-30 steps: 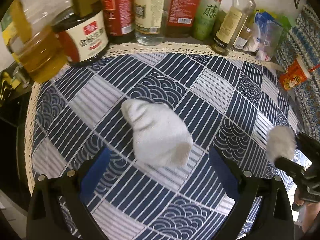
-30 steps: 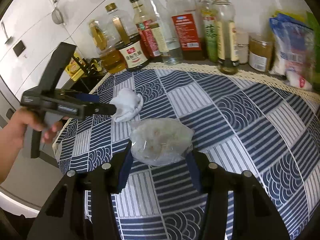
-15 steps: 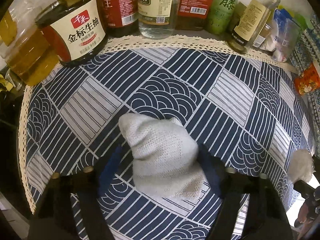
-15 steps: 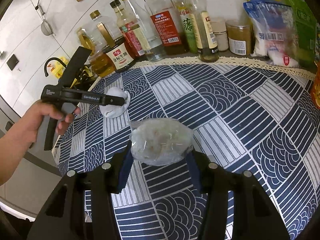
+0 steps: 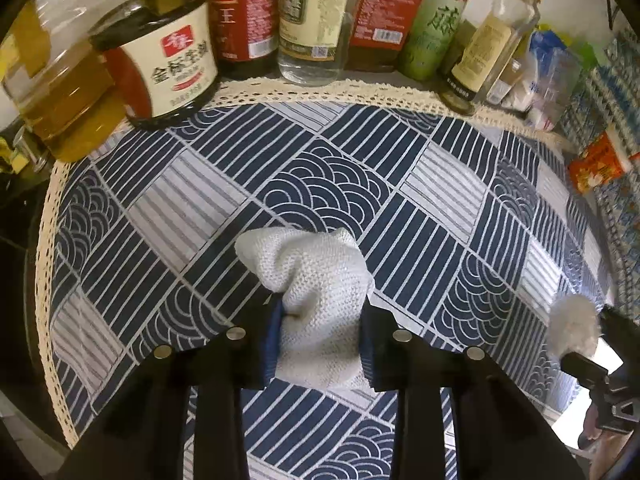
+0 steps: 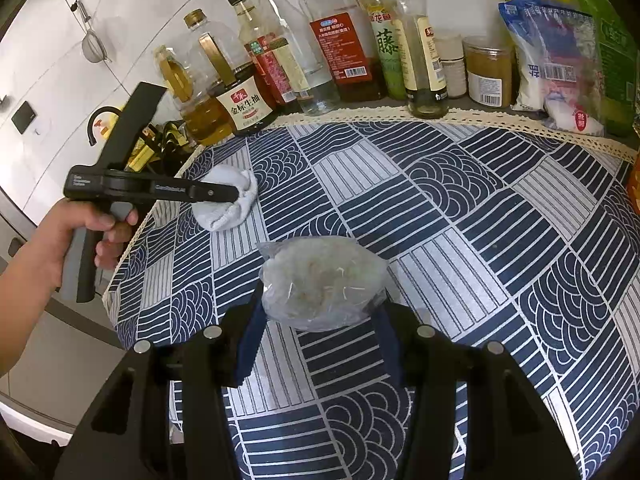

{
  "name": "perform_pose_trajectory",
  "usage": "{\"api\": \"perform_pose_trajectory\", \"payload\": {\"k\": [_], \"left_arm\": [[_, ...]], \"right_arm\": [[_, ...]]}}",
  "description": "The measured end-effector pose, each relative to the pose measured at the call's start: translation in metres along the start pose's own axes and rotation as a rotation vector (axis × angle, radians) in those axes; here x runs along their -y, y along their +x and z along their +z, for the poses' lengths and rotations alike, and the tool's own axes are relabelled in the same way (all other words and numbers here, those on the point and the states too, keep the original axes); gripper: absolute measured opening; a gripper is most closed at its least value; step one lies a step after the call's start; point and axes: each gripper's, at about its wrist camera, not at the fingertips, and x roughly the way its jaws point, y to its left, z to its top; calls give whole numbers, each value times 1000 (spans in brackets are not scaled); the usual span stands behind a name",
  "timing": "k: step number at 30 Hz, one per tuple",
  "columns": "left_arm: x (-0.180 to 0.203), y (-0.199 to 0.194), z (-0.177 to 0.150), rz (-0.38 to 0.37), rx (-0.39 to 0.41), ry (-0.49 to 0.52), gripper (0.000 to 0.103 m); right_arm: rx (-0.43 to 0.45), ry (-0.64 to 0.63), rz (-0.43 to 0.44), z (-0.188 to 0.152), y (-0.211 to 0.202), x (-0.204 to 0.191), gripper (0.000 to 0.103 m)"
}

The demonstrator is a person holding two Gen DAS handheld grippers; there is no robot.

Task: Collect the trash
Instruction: 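Carry the plastic bag and white tissue down over the black bin with both tools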

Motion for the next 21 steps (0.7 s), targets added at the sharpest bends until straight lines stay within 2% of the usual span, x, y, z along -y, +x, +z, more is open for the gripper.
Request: {"api": "perform_pose_trajectory", "payload": {"k": [10, 21], "left_arm": [[-9, -32, -32, -17, 46, 21, 30], [-16, -73, -75, -69, 101, 81, 30]], "right_arm": [[-16, -2, -32, -5, -1, -16, 50], [-10, -7, -86, -19, -9, -61, 50]]}}
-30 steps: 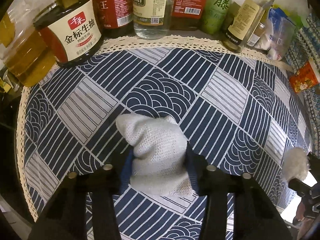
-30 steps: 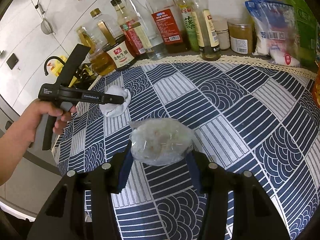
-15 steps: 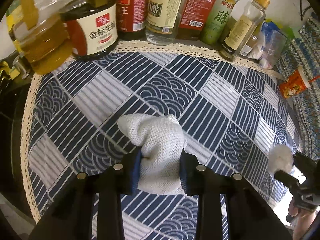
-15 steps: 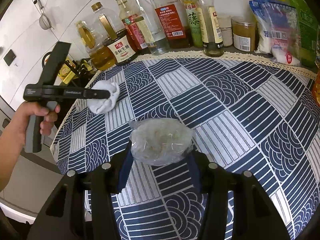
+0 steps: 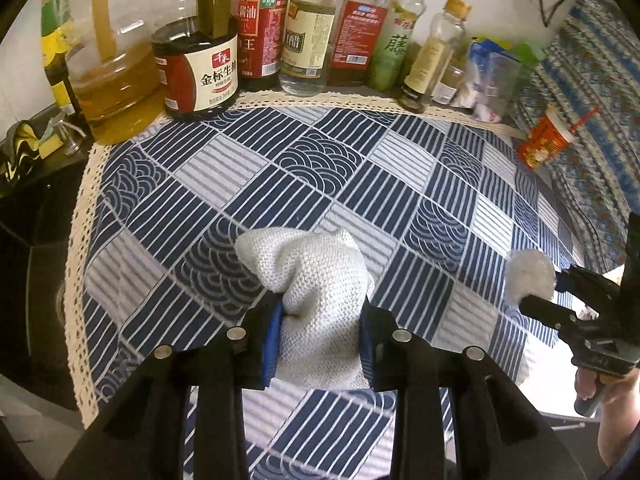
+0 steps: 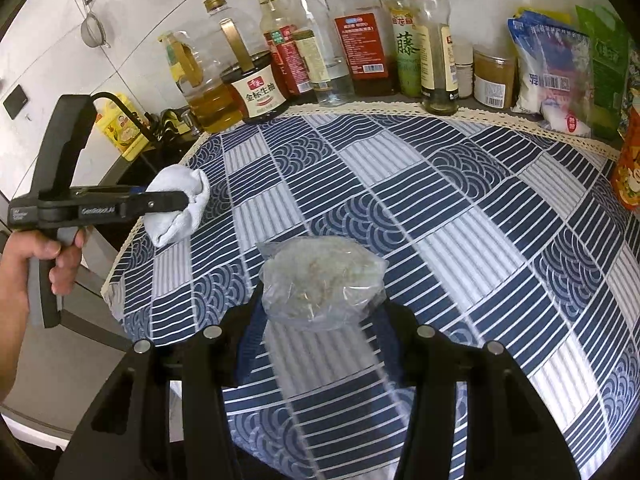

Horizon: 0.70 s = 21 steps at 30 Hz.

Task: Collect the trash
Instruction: 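Carry the plastic bag and white tissue down over the black bin with both tools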

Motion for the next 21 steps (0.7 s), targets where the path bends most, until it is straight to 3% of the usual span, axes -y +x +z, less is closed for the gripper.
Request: {"api": "perform_pose_trajectory", "payload": {"k": [21], "left_arm": [[-33, -77, -104, -90, 41, 74, 30]], "right_arm": [[6, -6, -35, -46, -13, -122, 50]]}}
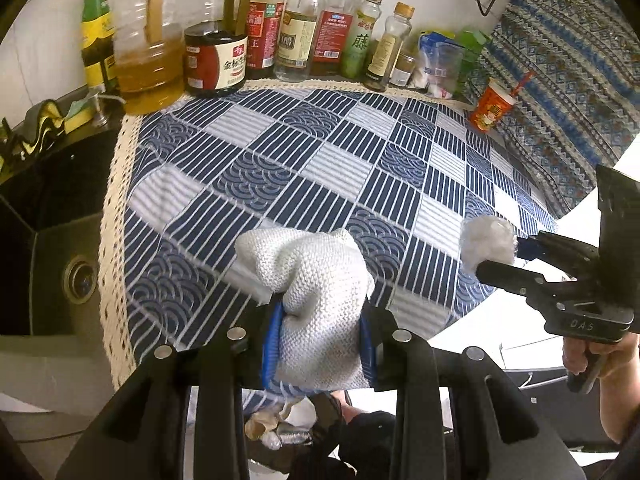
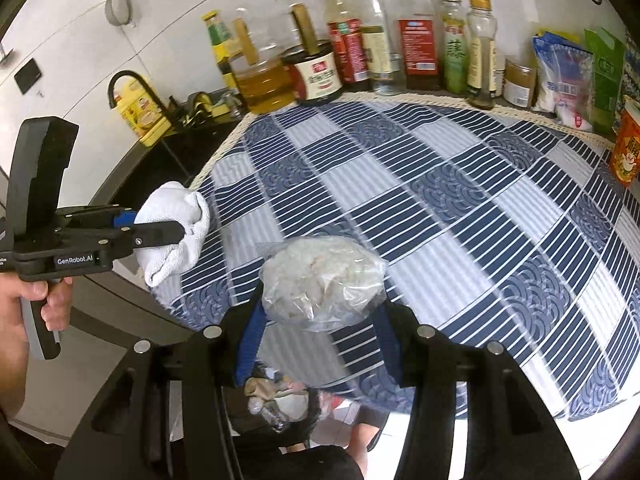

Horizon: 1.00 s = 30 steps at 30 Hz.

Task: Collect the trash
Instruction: 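Carry the plastic bag and white tissue down over the black bin with both tools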

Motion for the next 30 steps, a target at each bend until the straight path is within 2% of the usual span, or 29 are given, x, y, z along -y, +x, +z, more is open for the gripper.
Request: {"api": "perform_pose_trajectory", "payload": {"k": [15, 30], "left_arm": [[-22, -23, -75, -41, -25, 3, 30], [-55, -5, -148, -82, -118, -50, 30]], "right_arm": [[-46, -6, 26, -48, 18, -79, 50], [-154, 57, 23, -115, 50, -115, 50]]}}
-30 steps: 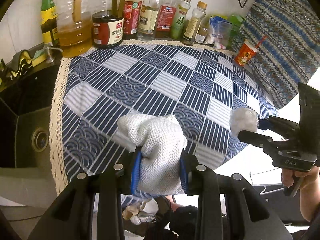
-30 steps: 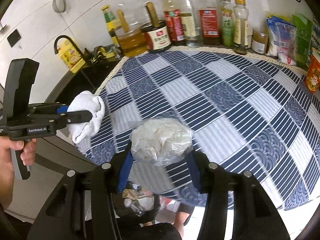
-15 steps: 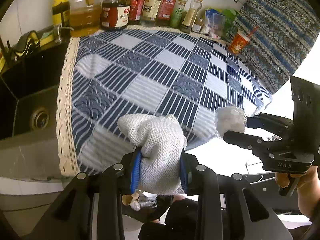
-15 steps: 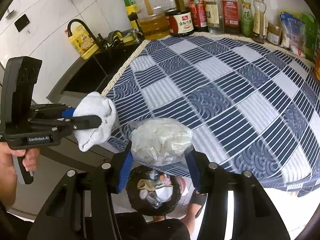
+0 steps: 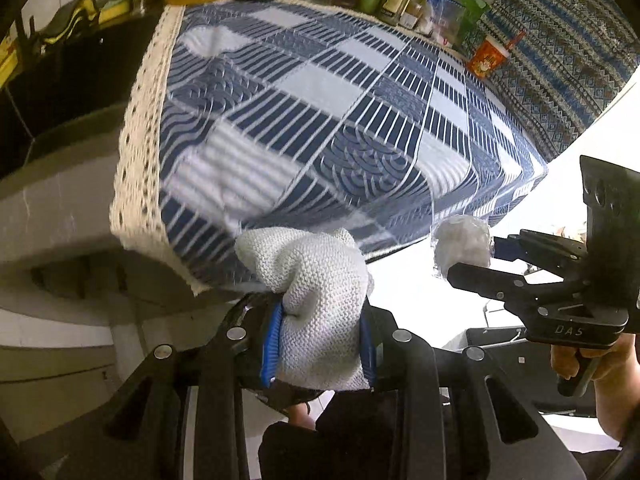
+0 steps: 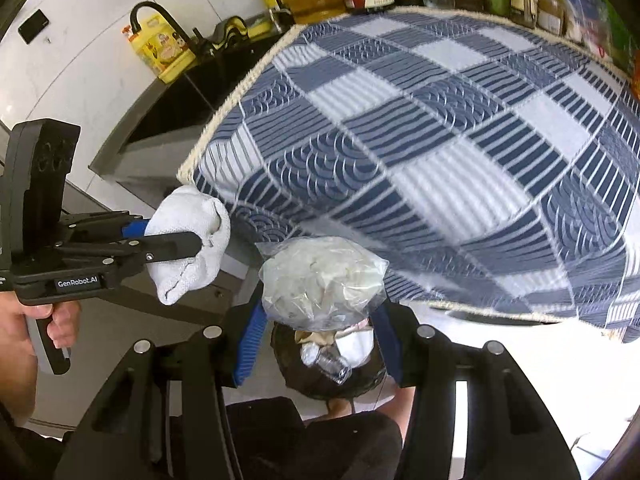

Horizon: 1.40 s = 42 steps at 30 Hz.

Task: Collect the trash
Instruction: 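Carry the plastic bag and white tissue down over the black bin with both tools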

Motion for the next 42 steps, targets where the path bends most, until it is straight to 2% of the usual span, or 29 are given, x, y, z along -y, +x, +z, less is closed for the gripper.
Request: {"api": "perform_pose_trajectory", "payload": {"k": [8, 20, 30, 35, 38, 42], "left_arm": [[-16, 23, -27, -25, -68, -1, 30], [-33, 79, -54, -68, -187, -37, 30], [-43, 129, -63, -70, -273, -64, 30], [-47, 147, -64, -76, -301, -82, 31], [-45, 157, -64, -82, -327, -59, 32], [-46, 160, -59, -74, -325, -51, 32]], "right_arm": [[-72, 21, 4, -23, 29, -12, 50], [-196, 105, 10, -58, 78, -5, 51], [-298, 160, 31, -87, 115, 9, 51], [-324, 180, 42, -94, 128, 15, 51], [-335, 187, 32, -96, 133, 16, 52], [-329, 208, 35, -95, 135, 22, 52]]}}
